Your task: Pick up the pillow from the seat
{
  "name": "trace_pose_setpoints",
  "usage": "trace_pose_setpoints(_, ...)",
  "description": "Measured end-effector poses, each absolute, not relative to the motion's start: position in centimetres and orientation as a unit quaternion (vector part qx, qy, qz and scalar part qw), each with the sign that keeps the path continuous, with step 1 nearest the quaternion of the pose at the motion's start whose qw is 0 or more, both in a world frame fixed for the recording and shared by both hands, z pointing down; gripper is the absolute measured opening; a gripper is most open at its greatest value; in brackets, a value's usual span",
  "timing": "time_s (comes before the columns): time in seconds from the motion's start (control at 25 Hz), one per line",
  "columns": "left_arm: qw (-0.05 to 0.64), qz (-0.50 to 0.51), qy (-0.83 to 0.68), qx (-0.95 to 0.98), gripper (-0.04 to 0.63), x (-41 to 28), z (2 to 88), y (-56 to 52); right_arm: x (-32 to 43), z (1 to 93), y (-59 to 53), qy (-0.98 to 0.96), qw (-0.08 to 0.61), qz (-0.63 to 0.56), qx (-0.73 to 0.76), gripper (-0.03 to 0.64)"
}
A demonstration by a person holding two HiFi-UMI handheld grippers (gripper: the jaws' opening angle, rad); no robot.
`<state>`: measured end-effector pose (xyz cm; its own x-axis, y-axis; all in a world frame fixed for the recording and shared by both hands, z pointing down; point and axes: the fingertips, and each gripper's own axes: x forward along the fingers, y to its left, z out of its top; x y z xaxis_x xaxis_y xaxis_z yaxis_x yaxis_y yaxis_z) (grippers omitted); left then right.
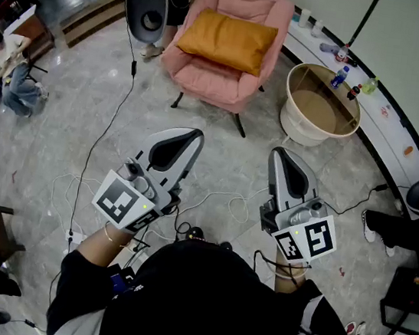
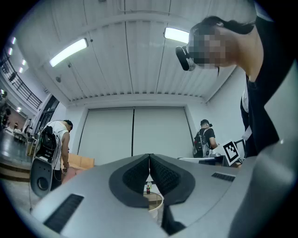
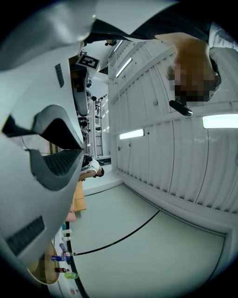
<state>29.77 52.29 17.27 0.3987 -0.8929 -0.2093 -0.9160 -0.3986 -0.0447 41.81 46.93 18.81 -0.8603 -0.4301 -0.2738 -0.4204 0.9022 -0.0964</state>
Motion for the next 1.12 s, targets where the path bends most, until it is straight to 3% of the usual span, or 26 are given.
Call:
trace_pose_setpoints(0.68,0.054,0.091,0.511,-0.853,0.011,30.0,17.9,52.7,43.4,18.4,46.9,0.948,0.169,-0.024,-0.268,0.021)
trace_pose_setpoints(1.12,0.071,0.109,0.515,-0.847,0.011,25.1,16.5,55.2,39.2,17.6,49.1,0.948,0.168,-0.01,-0.271,0.022)
